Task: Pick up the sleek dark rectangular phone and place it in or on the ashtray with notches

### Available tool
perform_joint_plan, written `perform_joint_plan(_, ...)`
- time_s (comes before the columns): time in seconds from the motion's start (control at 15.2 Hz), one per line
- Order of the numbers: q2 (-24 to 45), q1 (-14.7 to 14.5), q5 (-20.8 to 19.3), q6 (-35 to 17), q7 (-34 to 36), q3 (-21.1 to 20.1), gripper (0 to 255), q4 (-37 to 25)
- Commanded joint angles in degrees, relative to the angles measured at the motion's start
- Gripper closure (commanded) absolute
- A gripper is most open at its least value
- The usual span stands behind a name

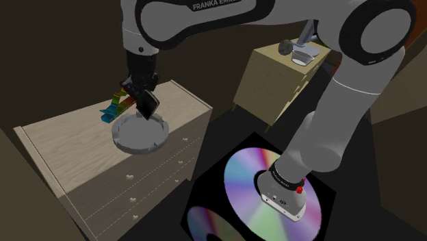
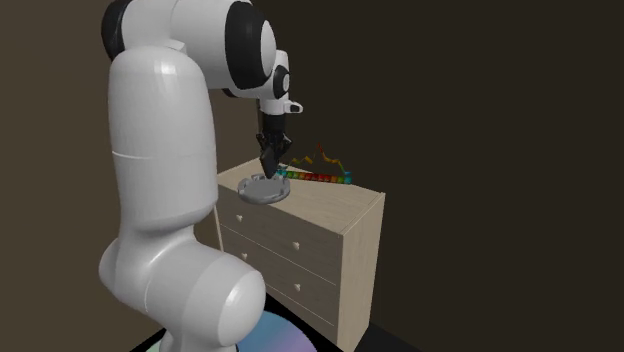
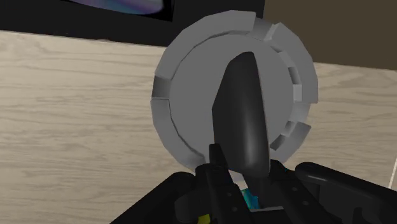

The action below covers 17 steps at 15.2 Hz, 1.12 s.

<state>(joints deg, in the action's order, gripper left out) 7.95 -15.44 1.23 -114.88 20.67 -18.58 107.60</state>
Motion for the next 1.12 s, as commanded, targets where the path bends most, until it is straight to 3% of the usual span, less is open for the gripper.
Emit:
perform_joint_plan(0.0,-1.1,-1.3,0.3,-0.6,2.4,-1.1,255,1.5)
perform_joint_plan(1.06,3.1,-2.1,-1.3,-10.9,3.7,-1.1,255,7.9)
